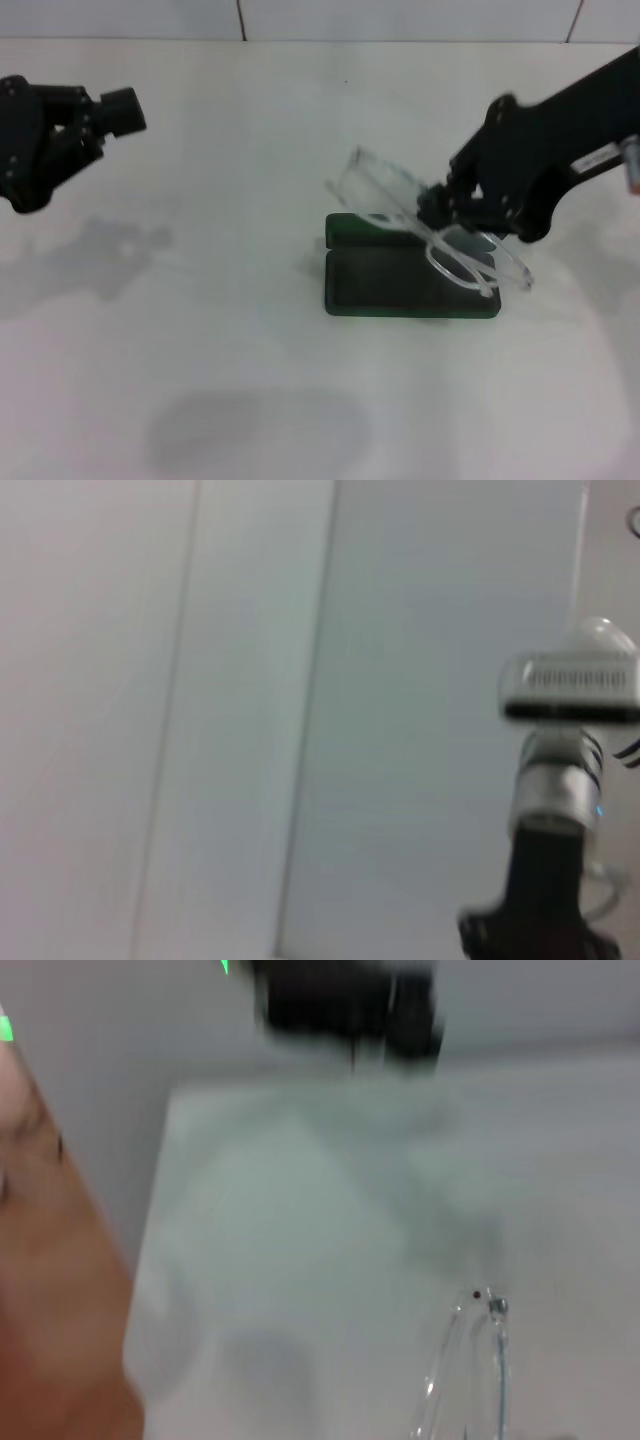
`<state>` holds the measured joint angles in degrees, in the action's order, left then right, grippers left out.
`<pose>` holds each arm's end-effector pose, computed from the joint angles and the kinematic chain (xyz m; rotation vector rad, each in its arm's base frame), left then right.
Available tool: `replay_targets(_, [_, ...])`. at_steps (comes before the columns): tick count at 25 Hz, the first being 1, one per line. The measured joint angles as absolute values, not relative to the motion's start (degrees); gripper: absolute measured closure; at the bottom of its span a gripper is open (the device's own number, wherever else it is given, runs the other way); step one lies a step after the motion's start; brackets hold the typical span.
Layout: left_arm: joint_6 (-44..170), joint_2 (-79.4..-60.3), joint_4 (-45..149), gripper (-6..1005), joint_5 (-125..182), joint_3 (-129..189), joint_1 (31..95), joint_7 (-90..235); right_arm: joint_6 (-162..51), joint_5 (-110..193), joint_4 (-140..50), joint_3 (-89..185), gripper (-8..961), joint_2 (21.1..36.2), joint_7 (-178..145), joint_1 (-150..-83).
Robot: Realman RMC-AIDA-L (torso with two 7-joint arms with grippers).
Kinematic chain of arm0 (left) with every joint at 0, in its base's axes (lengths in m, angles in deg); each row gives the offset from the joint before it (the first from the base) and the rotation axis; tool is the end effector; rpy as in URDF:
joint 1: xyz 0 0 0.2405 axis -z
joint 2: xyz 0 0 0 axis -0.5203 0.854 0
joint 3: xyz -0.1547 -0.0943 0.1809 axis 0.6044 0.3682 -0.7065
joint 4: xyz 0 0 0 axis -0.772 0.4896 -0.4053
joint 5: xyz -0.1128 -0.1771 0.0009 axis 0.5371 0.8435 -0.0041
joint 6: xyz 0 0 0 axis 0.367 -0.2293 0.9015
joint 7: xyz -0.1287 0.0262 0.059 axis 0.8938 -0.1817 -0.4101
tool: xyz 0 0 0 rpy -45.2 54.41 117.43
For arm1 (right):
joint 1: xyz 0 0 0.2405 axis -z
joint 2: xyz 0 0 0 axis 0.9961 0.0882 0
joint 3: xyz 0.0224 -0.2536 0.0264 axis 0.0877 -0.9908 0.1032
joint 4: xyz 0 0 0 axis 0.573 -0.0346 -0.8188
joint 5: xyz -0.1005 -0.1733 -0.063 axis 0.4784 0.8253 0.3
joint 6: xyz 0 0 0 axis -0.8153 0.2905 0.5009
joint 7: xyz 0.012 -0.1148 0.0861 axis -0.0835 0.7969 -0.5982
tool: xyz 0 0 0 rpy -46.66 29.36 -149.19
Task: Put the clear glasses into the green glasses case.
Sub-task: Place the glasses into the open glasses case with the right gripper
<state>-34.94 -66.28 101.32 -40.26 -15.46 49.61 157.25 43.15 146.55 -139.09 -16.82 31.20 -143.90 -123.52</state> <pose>-0.2395 0.2899 0.1036 -2.6229 -0.3518 -1.1824 0.0660 0.3123 0.0565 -3.0624 0.1112 -0.0618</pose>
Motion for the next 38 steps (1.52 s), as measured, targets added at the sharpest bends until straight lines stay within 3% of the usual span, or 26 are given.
replay_targets(9, [-34.9,-66.83,101.2,938,-41.6,-12.1,50.1,157.4,40.7,159.9,-126.6,-29.9,894,31.92,-146.7,-135.2])
replay_targets(16, [-34.9,-66.95,99.6,938,-41.7,-12.0,50.1,157.2,34.9,166.5,-120.5,-40.4,894,32.12,-147.9,-140.0])
replay_targets(38, [-35.0,-67.21,96.9,937,-41.9,-12.3,51.2,157.0,25.1,173.4,-118.3,-55.5,892,32.11,-150.6,-140.4])
